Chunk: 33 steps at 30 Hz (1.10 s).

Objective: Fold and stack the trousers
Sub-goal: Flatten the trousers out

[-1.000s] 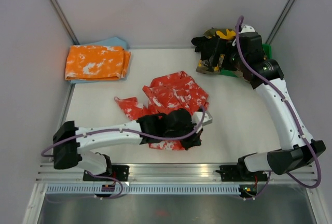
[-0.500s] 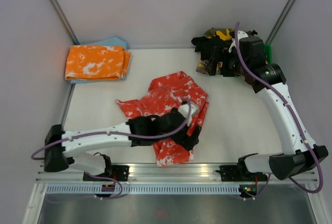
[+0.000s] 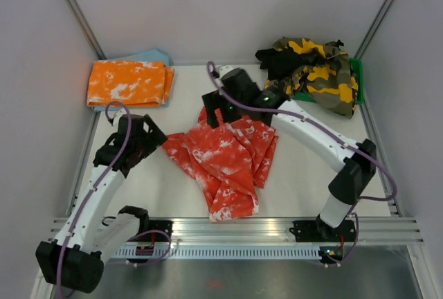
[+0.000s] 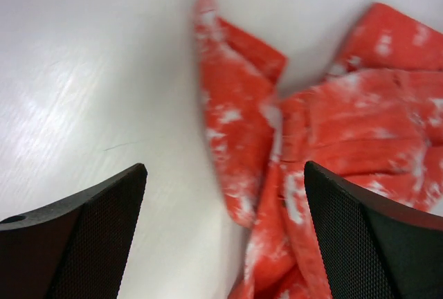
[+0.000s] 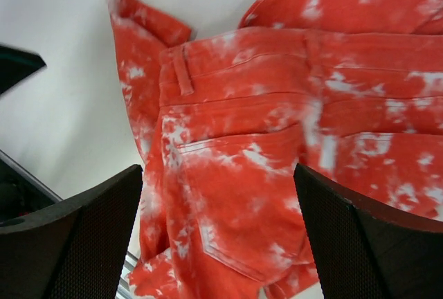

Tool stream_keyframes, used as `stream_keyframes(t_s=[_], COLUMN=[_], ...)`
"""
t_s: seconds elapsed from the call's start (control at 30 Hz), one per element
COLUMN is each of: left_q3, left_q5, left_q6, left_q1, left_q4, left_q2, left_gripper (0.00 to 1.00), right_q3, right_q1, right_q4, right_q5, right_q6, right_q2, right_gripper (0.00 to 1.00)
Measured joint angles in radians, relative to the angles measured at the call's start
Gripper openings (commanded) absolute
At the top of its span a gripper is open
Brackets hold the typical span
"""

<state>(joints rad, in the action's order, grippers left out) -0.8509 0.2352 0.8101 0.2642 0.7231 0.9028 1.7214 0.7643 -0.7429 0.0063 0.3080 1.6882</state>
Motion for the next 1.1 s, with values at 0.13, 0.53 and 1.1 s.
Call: stream_keyframes(t_s=[0.13,0.53,1.1], left_q3=[0.087,0.172,0.242], left_q5=[-0.083,-0.21,-0.268], left_q6=[0.002,0.001,-0.01], left_q1=[-0.222,-0.415,-0.415], left_q4=[0.043,0.047,0.0], left_q2=[-0.02,-0.093,-0.128], left_gripper=[0.97,0.93,0.89], right_q3=[0.022,0.053,0.168], right_q1=[0.175,0.349,0.26], right_q4=[0.01,0.125,0.233], right_q5=[0.105,0.307,0.431], right_q6=[0.005,0.055,0.041], right_q2=[0.141,0.374,0.554], right_gripper=[0.84,0.83,0.8])
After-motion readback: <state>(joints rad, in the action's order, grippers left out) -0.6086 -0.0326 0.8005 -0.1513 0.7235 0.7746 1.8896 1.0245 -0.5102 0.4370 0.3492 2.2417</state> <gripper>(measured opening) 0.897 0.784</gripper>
